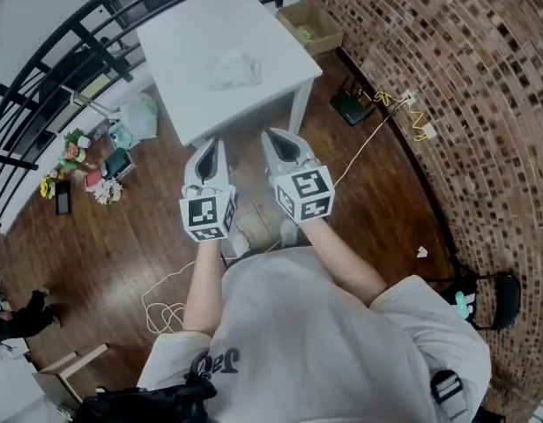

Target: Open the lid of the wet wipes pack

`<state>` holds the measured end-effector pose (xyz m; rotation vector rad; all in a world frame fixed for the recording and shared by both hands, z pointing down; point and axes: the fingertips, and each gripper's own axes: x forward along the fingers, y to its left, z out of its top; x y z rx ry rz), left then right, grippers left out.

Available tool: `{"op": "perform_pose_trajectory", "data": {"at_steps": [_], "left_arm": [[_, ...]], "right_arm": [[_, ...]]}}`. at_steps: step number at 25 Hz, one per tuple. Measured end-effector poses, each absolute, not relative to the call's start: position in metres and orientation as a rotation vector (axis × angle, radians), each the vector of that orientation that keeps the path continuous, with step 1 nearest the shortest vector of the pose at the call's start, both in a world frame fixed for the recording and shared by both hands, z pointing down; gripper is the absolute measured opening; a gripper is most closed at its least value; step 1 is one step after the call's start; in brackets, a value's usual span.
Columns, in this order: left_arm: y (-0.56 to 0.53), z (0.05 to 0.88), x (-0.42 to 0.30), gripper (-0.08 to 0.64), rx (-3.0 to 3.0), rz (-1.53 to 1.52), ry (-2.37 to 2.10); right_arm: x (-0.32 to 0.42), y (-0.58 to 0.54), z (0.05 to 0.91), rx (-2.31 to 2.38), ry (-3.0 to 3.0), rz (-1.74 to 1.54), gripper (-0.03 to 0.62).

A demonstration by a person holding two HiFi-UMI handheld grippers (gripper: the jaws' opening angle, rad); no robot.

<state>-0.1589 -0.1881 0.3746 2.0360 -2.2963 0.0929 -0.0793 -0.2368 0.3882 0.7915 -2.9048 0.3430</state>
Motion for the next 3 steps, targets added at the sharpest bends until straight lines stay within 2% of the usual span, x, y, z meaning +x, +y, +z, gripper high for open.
{"op": "perform_pose_trajectory", "data": {"at_steps": [3], "left_arm": [[-0.1946, 0.3726, -0.1529, 0.017, 2.023, 0.098, -2.312]], "right_arm": [[-0.0731, -0.2409, 0.3899, 0.77, -2.907, 0.342, -0.008]]}}
